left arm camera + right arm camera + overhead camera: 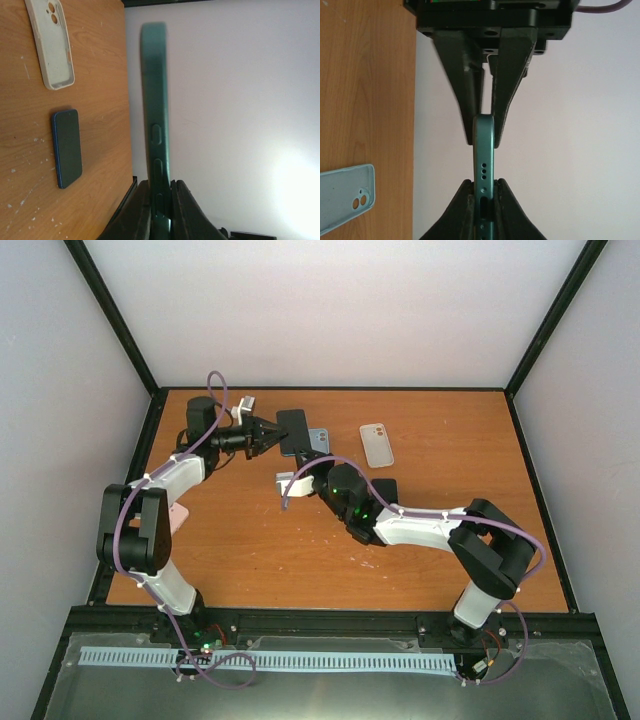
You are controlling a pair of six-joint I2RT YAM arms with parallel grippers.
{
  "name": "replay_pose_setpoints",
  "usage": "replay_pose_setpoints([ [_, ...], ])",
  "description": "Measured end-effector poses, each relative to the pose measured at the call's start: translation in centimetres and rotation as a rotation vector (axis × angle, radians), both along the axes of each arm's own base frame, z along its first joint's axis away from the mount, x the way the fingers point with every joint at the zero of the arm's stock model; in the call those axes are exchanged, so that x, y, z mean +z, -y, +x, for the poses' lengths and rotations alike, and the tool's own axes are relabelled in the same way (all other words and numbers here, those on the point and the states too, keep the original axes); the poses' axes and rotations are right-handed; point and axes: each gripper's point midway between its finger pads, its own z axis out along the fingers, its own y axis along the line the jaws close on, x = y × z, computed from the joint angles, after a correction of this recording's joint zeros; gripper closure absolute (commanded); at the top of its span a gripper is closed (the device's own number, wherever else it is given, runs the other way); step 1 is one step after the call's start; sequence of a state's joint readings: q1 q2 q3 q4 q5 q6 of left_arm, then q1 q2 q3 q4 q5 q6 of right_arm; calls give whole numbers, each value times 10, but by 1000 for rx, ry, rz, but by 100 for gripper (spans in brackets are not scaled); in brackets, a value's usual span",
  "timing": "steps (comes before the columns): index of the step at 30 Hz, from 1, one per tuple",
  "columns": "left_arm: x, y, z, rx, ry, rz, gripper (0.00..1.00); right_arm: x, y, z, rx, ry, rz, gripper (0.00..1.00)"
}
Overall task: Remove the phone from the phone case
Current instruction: Place the phone at the center of the board.
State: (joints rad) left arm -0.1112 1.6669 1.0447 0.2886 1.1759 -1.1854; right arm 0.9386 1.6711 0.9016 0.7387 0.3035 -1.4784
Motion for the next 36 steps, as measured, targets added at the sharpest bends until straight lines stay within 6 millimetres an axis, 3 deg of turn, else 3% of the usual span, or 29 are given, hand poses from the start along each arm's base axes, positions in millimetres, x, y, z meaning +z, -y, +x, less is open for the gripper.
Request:
replay_pose_setpoints([
  [3, -1, 0, -1, -4, -17, -3, 99, -6, 1, -2, 3, 3, -10, 66],
  [8, -6, 0, -1, 2, -2, 15, 99, -11, 8, -8, 2, -2, -6, 35],
  [12, -15, -1, -2, 9, 4, 37, 99, -20, 24, -20, -1, -59, -13, 19],
  [18, -53, -4, -15, 22, -55, 77, 99, -18, 54, -29, -25, -203, 11, 0],
  [23, -81, 1, -32, 9, -76, 129, 99, -19, 90, -28, -69, -338, 37, 0],
  [30, -118, 31, -62, -86, -116, 185, 99, -39, 133, -20, -173, -559, 94, 0],
  [36, -164, 42, -69, -111, -216, 239, 99, -28, 150, -6, -243, -641, 199, 0],
])
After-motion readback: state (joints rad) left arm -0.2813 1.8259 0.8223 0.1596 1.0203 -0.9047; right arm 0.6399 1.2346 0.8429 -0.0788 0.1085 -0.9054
